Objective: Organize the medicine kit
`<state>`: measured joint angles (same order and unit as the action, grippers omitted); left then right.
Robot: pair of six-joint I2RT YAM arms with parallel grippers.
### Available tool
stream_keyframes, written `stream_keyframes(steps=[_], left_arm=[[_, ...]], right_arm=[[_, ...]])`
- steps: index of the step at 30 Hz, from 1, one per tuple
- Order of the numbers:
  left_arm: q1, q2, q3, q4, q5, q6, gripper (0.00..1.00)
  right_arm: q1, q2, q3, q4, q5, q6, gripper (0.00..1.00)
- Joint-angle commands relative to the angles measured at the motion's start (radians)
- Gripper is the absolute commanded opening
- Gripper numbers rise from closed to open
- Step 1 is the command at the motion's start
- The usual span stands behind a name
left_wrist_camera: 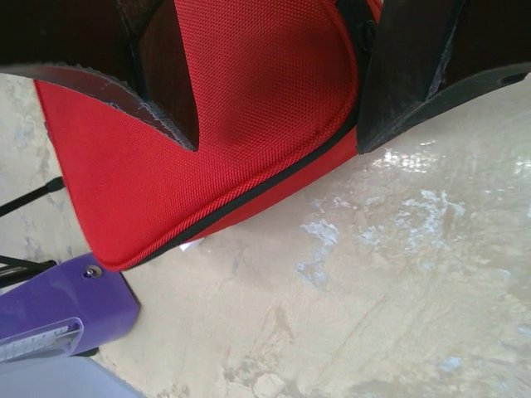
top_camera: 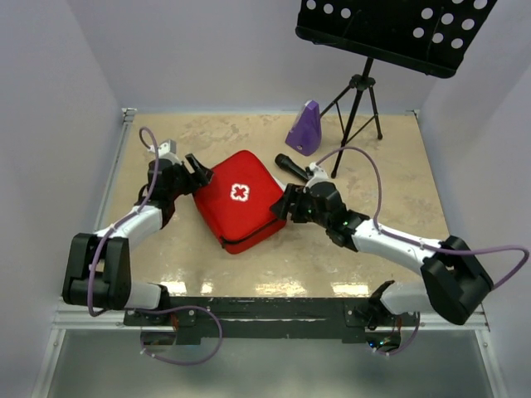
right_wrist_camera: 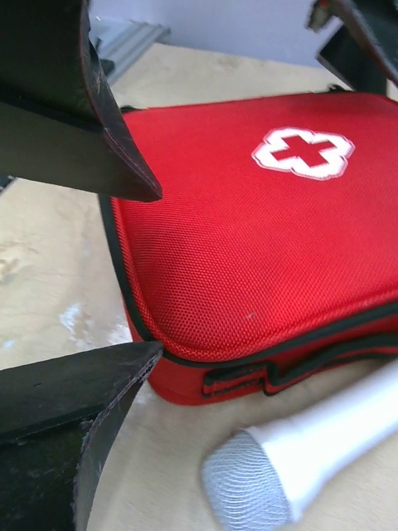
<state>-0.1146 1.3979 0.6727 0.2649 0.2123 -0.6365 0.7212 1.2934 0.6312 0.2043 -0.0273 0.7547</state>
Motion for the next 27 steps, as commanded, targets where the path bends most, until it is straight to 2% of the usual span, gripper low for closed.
stream_keyframes(steps=[1, 6, 9, 11, 14, 17, 19, 22, 25, 27], left_arm=[[-0.091, -0.06, -0.131, -0.006, 0.182, -0.046, 0.77], [-0.091, -0.255, -0.255, -0.048, 0.147, -0.077, 0.76], [-0.089, -0.336, -0.294, -0.123, 0.119, -0.089, 0.75], [-0.088, -0.4, -0.289, -0.208, 0.053, -0.072, 0.75], [-0.08, -0.476, -0.216, -0.369, -0.089, -0.016, 0.79], [-0.079, -0.487, -0.07, -0.528, -0.285, 0.052, 0.84], [-0.079, -0.473, 0.022, -0.578, -0.327, 0.066, 0.86], [-0.079, -0.474, 0.07, -0.546, -0.239, 0.055, 0.86], [-0.086, -0.47, 0.016, -0.401, -0.014, -0.004, 0.82], [-0.12, -0.42, -0.024, -0.308, 0.089, -0.049, 0.79]], right_arm=[[0.009, 0.122, 0.099, 0.043, -0.019, -0.037, 0.73], [-0.008, 0.177, 0.221, -0.011, 0.044, -0.106, 0.73], [-0.012, 0.222, 0.286, -0.051, 0.075, -0.133, 0.72], [-0.012, 0.219, 0.311, -0.103, 0.143, -0.15, 0.7], [0.033, 0.121, 0.274, -0.137, 0.263, -0.166, 0.7], [0.171, 0.018, 0.236, -0.201, 0.406, -0.166, 0.7], [0.248, -0.028, 0.207, -0.236, 0.437, -0.132, 0.7], [0.375, -0.083, 0.167, -0.27, 0.498, -0.066, 0.7], [0.467, -0.092, 0.134, -0.279, 0.533, -0.012, 0.68], [0.51, -0.059, 0.139, -0.308, 0.567, 0.026, 0.67]])
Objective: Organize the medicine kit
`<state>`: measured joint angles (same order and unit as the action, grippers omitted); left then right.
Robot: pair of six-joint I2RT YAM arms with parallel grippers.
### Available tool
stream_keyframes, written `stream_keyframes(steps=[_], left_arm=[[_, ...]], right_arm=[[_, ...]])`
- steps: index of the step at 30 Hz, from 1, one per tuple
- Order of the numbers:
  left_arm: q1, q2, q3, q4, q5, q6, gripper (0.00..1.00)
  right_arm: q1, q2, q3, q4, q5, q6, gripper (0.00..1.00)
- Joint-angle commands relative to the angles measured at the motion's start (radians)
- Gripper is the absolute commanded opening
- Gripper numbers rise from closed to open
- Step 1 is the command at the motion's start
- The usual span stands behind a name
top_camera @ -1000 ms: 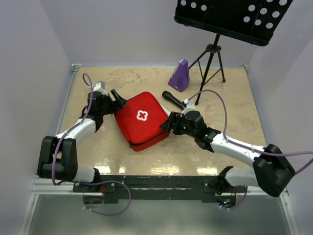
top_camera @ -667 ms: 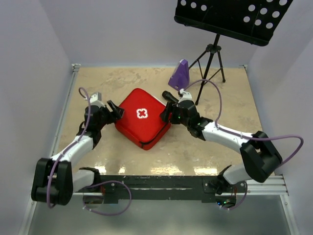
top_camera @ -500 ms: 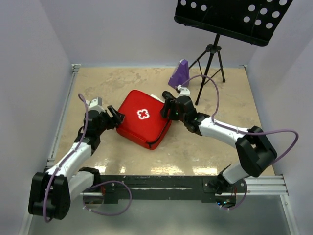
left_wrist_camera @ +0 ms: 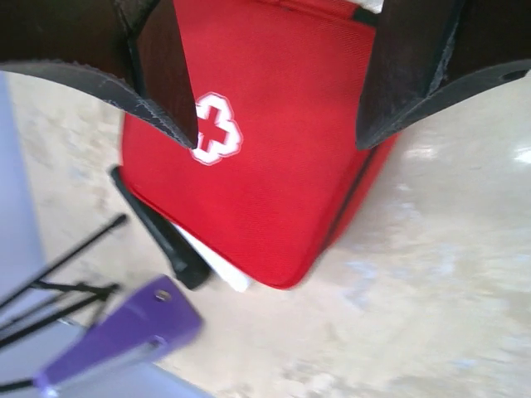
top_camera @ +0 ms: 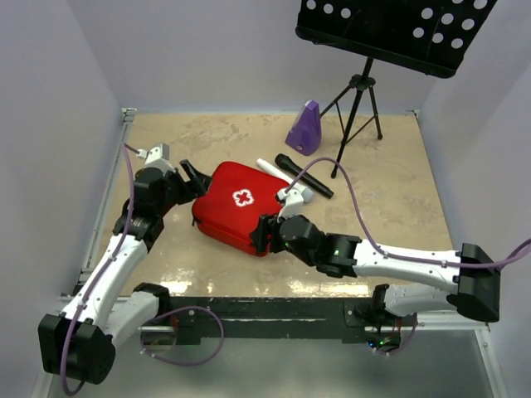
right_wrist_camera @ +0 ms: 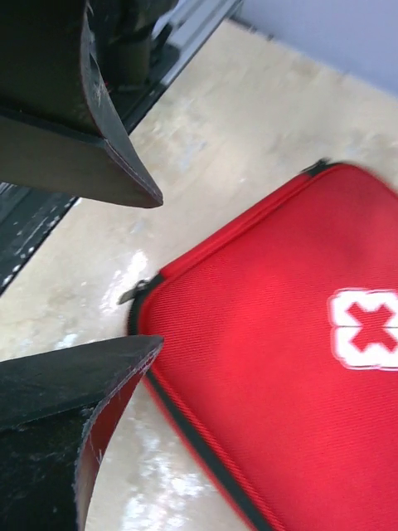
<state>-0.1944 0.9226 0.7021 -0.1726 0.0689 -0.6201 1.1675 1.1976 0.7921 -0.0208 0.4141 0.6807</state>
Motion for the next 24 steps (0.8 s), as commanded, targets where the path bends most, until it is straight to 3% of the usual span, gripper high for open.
stream_keyframes(steps=[1, 5, 9, 18, 24], left_arm=[[-0.069, 0.086, -0.056, 0.146, 0.259, -0.078, 0.79], [-0.148, 0.211, -0.058, 0.156, 0.342, -0.095, 0.77], [-0.157, 0.228, -0.104, 0.196, 0.295, -0.099, 0.76], [-0.158, 0.271, -0.15, 0.186, 0.227, -0.072, 0.76], [-0.158, 0.272, -0.167, 0.191, 0.232, -0.061, 0.75]], right_arm=[[0.087, 0.058, -0.008, -0.106, 0.144, 0.121, 0.66], [0.185, 0.132, 0.036, -0.174, 0.225, 0.218, 0.66], [0.23, 0.233, 0.065, -0.218, 0.255, 0.313, 0.66], [0.242, 0.329, 0.12, -0.261, 0.354, 0.451, 0.65], [0.241, 0.324, 0.131, -0.254, 0.382, 0.451, 0.64]])
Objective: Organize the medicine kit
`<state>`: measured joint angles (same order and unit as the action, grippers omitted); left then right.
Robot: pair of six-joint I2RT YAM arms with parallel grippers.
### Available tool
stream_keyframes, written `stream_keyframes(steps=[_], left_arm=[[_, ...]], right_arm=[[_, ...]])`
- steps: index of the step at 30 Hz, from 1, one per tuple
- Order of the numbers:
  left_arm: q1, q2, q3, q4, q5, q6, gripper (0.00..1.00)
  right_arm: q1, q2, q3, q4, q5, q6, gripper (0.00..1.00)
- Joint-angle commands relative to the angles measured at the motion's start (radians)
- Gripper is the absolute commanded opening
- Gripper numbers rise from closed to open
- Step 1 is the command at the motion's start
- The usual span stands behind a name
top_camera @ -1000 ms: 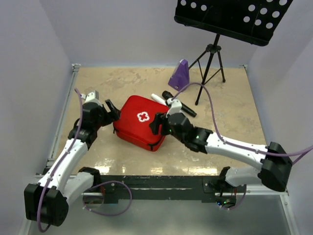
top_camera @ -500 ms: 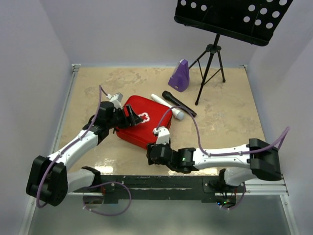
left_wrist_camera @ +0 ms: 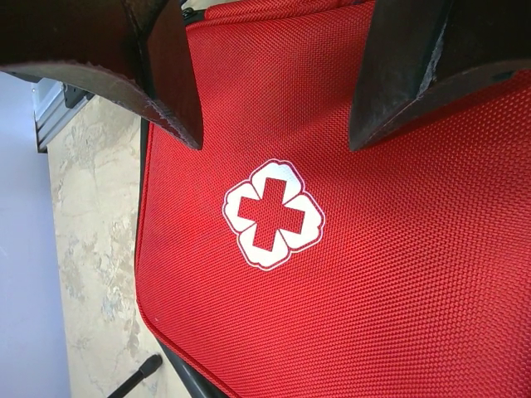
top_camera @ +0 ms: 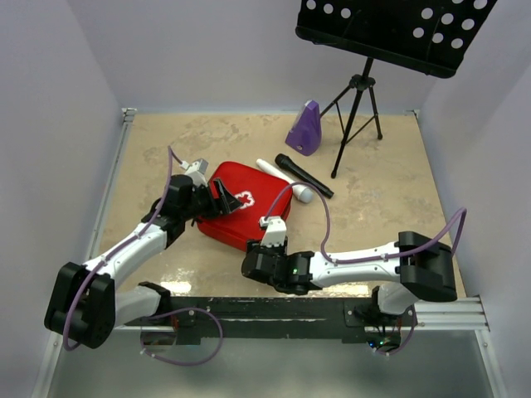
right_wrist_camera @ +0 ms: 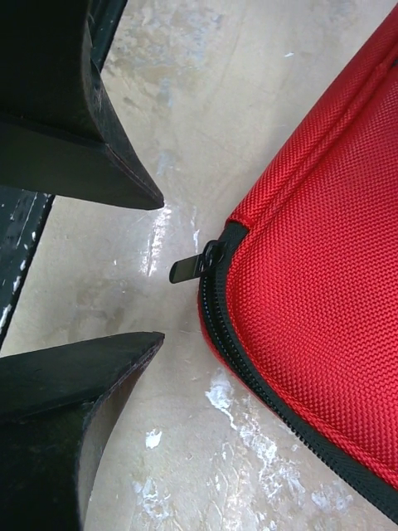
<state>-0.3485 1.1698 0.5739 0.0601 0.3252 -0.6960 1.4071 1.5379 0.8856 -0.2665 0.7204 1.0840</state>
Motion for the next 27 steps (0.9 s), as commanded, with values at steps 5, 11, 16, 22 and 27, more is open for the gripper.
stream_keyframes(steps=[5, 11, 16, 22, 27], left_arm=[[-0.004, 0.021, -0.051, -0.037, -0.023, 0.015, 0.75], [-0.004, 0.019, -0.059, -0.034, -0.017, 0.016, 0.75], [-0.003, 0.011, -0.057, -0.037, -0.012, 0.016, 0.75], [-0.003, 0.005, -0.063, -0.042, -0.012, 0.02, 0.75], [-0.003, -0.001, -0.08, -0.036, -0.009, 0.016, 0.75]], right_arm=[[0.001, 0.001, 0.052, -0.017, 0.09, 0.044, 0.55], [0.0, 0.016, 0.05, -0.02, 0.088, 0.05, 0.39], [-0.01, 0.027, 0.053, -0.033, 0.091, 0.057, 0.4], [-0.011, 0.025, 0.062, -0.022, 0.103, 0.056, 0.5], [-0.023, 0.051, 0.079, -0.008, 0.106, 0.045, 0.5]])
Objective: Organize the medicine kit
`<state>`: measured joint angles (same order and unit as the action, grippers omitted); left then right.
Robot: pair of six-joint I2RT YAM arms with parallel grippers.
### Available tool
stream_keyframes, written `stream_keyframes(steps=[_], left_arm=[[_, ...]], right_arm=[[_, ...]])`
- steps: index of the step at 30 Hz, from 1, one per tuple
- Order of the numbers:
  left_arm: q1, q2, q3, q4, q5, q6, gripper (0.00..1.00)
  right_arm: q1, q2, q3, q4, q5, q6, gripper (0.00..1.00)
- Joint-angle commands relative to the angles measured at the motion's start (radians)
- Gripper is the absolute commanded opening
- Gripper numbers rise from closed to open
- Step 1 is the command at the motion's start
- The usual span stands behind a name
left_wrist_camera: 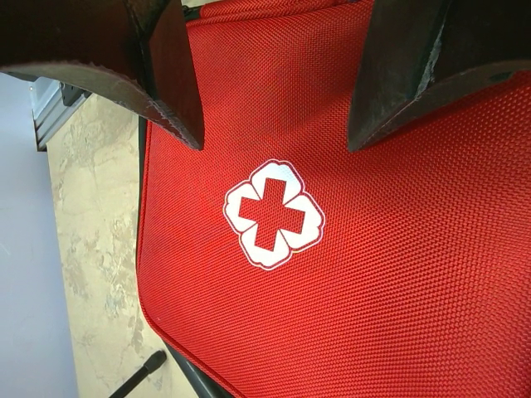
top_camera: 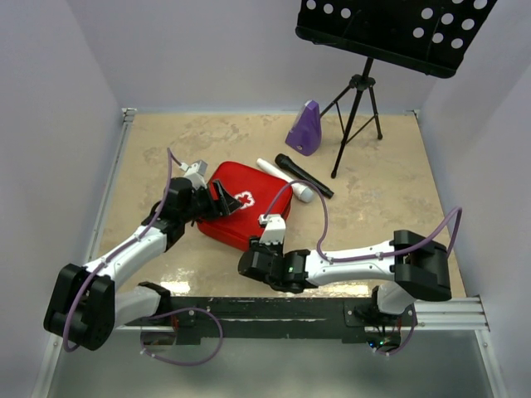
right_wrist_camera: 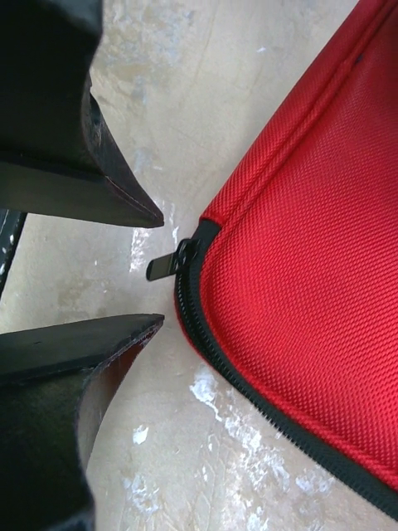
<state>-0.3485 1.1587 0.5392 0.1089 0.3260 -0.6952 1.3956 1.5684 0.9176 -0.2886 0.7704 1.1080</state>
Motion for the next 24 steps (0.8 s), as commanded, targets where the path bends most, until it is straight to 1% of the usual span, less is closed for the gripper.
stream_keyframes(steps=[1, 6, 9, 11, 13, 17, 20, 23, 24], left_arm=[[-0.004, 0.009, -0.047, -0.083, -0.01, 0.016, 0.75], [-0.004, 0.004, -0.053, -0.086, -0.007, 0.016, 0.75], [-0.003, 0.002, -0.054, -0.087, -0.004, 0.017, 0.75], [-0.003, -0.001, -0.054, -0.089, -0.004, 0.019, 0.75], [-0.003, -0.001, -0.054, -0.091, -0.004, 0.019, 0.75], [-0.003, -0.002, -0.05, -0.094, -0.002, 0.019, 0.75], [-0.003, -0.004, -0.041, -0.1, 0.001, 0.019, 0.74], [-0.003, -0.016, -0.024, -0.106, -0.004, 0.02, 0.75], [-0.003, -0.024, -0.019, -0.145, -0.008, 0.02, 0.74]], right_arm=[[-0.015, 0.019, 0.046, 0.02, 0.056, 0.021, 0.49], [-0.04, 0.031, 0.04, 0.042, 0.041, 0.01, 0.44], [-0.043, 0.041, 0.037, 0.043, 0.035, 0.012, 0.37], [-0.044, 0.032, 0.026, 0.054, 0.029, 0.013, 0.31], [-0.044, 0.027, 0.021, 0.052, 0.029, 0.013, 0.22], [-0.044, 0.016, 0.017, 0.04, 0.033, 0.013, 0.11], [-0.044, 0.01, 0.01, 0.036, 0.035, 0.007, 0.0], [-0.043, 0.013, 0.021, 0.016, 0.047, -0.002, 0.0], [-0.041, 0.012, 0.023, 0.013, 0.056, -0.016, 0.0]])
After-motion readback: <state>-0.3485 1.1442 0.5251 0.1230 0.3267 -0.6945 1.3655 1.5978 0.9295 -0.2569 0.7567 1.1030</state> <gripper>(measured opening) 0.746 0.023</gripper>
